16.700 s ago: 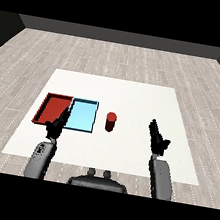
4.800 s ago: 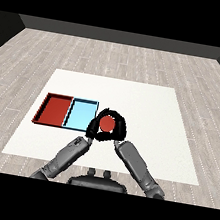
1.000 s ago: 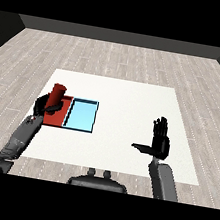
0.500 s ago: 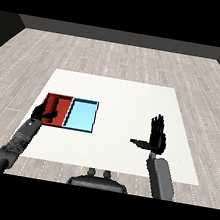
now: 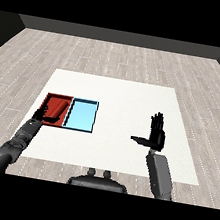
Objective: Pick the red can and put it in the red box
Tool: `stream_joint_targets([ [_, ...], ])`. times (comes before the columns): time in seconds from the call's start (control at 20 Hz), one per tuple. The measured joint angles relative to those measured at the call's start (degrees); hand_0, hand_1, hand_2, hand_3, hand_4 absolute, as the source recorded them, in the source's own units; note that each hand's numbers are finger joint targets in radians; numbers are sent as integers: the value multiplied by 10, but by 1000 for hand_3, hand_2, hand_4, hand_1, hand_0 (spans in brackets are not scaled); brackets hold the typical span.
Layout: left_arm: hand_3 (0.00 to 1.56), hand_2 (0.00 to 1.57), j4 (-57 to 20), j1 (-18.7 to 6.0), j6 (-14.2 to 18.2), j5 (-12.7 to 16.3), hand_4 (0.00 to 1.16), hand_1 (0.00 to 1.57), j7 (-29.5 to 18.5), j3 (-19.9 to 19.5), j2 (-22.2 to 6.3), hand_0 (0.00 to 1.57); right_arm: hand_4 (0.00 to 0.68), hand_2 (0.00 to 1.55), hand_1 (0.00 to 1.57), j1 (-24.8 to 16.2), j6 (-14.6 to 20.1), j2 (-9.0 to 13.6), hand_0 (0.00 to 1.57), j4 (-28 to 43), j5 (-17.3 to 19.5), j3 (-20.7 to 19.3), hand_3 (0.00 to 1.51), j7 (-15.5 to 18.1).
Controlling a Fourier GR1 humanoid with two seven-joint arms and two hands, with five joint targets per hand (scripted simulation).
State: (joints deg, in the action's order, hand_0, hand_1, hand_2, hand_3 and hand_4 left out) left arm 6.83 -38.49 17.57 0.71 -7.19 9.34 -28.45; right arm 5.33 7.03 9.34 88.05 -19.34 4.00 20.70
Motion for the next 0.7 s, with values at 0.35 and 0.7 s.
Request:
stream_joint_targets([
  [0.35, 0, 0, 98, -5, -75, 131, 0, 0, -166, -128, 7, 0, 0, 0, 0, -5, -14, -1, 0, 10, -10, 2, 0, 1],
  [0.7, 0, 0, 238, 24, -206, 231, 0, 0, -314, -186, 104, 0, 0, 0, 0, -17, -31, 6, 0, 9, -2, 8, 0, 16],
])
